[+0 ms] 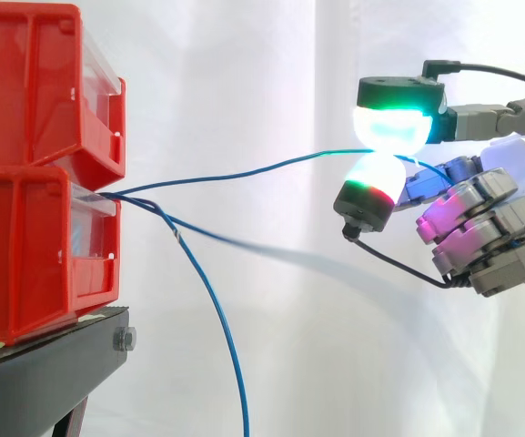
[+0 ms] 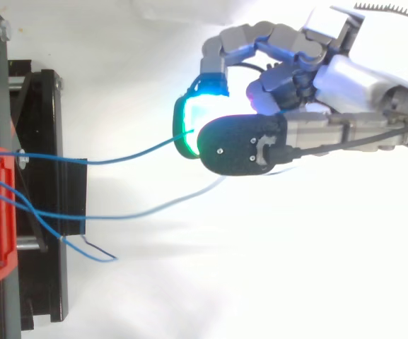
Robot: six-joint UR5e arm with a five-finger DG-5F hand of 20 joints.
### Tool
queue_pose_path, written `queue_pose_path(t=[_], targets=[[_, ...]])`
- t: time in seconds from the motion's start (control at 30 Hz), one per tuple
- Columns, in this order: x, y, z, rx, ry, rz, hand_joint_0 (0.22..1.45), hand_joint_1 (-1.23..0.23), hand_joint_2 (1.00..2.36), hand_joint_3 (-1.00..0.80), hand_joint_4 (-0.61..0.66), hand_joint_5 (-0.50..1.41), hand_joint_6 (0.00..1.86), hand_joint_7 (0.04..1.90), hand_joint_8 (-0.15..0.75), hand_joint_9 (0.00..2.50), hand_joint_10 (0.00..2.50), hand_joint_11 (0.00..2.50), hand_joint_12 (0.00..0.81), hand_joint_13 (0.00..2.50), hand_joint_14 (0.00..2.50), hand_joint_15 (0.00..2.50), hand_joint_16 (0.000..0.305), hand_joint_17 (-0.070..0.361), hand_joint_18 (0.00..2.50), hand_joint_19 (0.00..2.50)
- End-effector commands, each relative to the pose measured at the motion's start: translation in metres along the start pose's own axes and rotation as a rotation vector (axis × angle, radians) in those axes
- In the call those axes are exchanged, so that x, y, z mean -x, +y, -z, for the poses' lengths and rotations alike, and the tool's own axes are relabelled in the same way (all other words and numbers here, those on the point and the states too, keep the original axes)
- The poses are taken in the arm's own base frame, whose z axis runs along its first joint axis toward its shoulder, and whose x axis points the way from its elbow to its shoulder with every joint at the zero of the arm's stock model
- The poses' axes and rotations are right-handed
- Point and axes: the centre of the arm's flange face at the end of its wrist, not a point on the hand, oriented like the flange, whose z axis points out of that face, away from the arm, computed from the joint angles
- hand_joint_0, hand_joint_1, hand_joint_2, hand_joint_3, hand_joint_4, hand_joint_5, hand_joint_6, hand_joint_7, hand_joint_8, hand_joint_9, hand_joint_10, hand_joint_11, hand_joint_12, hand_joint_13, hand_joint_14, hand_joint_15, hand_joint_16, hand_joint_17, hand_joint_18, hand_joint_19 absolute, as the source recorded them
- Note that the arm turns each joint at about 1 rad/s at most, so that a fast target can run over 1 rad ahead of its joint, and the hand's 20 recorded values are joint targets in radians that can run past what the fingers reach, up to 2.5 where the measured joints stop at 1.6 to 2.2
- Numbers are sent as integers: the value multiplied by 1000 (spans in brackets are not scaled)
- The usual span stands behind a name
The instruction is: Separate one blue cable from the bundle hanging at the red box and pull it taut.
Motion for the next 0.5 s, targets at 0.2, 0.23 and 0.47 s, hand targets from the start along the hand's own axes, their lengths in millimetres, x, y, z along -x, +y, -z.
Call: queue_pose_path(t=[0.2, 0.23, 0.47], targets=[[1, 3, 0, 16, -26, -3, 618, -712, 1023, -97, 76, -142, 867, 1238, 317, 983, 1755, 1492, 451, 1124, 2500, 1515, 50, 112, 1348, 865], [0, 4, 0, 21, -25, -4, 618, -711, 1023, -97, 89, -142, 867, 1242, 317, 999, 1744, 1510, 469, 1176, 2500, 1515, 52, 116, 1371, 849], [-5, 7, -3, 55, -17, 15, 617, -712, 1023, -95, 82, -141, 865, 1252, 313, 1004, 1739, 1540, 482, 1192, 2500, 1592, 54, 122, 1401, 856]])
